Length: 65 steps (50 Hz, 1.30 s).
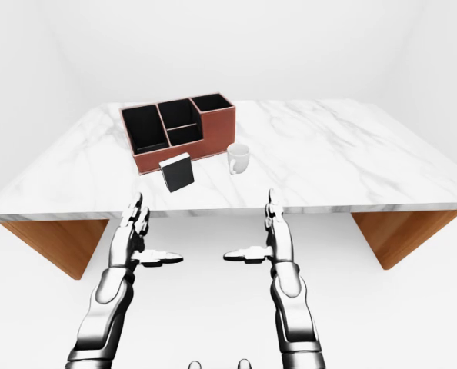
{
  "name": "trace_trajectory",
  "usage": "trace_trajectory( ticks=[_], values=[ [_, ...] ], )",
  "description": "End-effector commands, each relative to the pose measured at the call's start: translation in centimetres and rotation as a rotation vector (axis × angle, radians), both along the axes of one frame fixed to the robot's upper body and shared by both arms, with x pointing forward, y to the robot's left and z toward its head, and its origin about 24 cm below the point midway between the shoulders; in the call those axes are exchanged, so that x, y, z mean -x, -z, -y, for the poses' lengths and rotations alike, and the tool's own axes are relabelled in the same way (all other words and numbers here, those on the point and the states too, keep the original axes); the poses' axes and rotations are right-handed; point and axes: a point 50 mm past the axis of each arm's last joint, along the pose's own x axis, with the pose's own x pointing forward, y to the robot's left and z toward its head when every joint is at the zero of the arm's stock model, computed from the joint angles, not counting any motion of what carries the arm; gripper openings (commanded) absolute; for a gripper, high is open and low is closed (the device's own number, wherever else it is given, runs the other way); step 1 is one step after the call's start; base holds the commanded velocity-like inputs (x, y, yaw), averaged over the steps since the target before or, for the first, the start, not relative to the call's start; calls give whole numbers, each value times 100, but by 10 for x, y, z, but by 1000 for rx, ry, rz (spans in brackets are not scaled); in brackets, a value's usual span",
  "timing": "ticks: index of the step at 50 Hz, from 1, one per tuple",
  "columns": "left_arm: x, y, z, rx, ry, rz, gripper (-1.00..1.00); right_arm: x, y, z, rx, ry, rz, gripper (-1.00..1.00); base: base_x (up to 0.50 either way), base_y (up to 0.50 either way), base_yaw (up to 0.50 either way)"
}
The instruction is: Pick up the book and place it in the front compartment of the caddy.
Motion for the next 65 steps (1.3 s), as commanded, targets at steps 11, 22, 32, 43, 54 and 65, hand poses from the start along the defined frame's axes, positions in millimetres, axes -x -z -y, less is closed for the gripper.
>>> trace_trajectory(
  ticks=[11,22,32,43,54,65],
  values=[
    [-2,-5,-12,-17,-13,-6,100,2,-11,5,-12,-11,16,100,0,0,0],
    [-3,-14,-17,-26,-25,6,100,6,-28,4,-14,-15,73,100,0,0,0],
    [-3,-38,-22,-36,-32,108,100,11,-57,5,-14,-13,198,100,0,0,0],
    [4,-73,-27,-52,-31,255,100,18,-84,6,-1,-14,319,100,0,0,0],
    [5,-84,-28,-64,-31,302,100,22,-97,7,6,-13,376,100,0,0,0],
    [9,-94,-29,-73,-30,346,100,29,-104,4,21,-56,409,100,18,0,0]
  ],
)
